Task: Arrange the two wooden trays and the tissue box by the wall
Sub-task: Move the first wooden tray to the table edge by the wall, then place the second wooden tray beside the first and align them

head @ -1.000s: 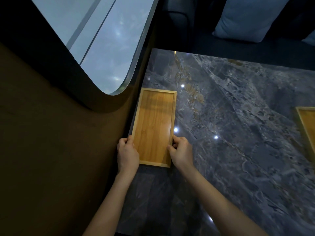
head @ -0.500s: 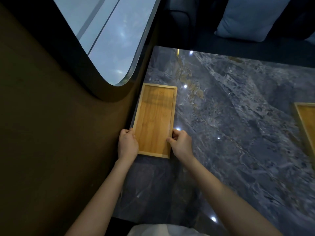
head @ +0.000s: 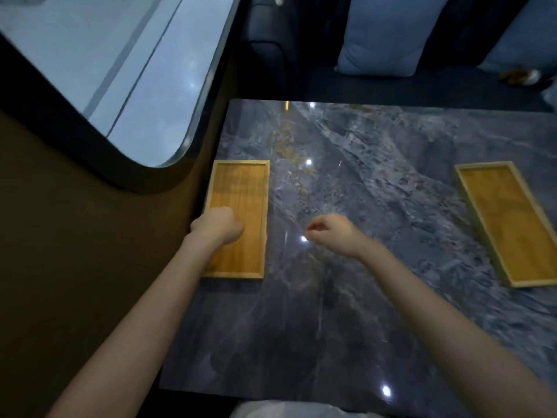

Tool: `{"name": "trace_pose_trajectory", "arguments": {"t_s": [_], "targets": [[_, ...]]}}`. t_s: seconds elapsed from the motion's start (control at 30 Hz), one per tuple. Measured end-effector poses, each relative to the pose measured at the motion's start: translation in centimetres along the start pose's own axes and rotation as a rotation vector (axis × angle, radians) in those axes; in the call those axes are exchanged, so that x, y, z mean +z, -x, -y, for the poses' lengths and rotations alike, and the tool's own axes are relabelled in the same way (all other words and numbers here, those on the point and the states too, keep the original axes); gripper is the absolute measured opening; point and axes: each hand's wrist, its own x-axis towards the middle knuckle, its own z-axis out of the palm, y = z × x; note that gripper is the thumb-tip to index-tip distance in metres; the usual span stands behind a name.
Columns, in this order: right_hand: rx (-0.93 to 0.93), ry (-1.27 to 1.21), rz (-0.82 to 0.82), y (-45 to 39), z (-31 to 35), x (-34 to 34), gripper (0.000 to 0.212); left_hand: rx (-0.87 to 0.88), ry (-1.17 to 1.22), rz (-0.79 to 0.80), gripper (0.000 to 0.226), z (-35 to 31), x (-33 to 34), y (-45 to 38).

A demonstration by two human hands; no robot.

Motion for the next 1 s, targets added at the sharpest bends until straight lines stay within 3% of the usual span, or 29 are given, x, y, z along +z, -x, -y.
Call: {"name": "trace_pose_trajectory", "arguments": {"t_s": [0.13,0.23,0.37,0.7,1.0], "targets": [[0.026,0.009,-0.151,3.8,-3.8,-5.9,0.019,0.202,-0.005,-0.086,0.036,-8.0,-1.0,1.1],[0.060,-0.001,-0.288,6.7,-8.1,-9.4,0.020,0.394,0.052,-0.061,0.035,-14.7,-1.4,2.1],[0.142,-0.113,-0.461,10.8,-14.9,-13.5,0.018,0.513,0.121,-0.080,0.038,-22.8,-0.2,3.0],[0.482,-0.323,-0.792,18.7,-29.6,-17.8,0.023,0.490,0.198,0.106,0.036,-40.1,8.7,3.6],[0.715,-0.571,-0.827,18.0,-36.4,-15.0,0.030,0.342,0.203,0.118,0.036,-46.4,14.6,0.7]]}}
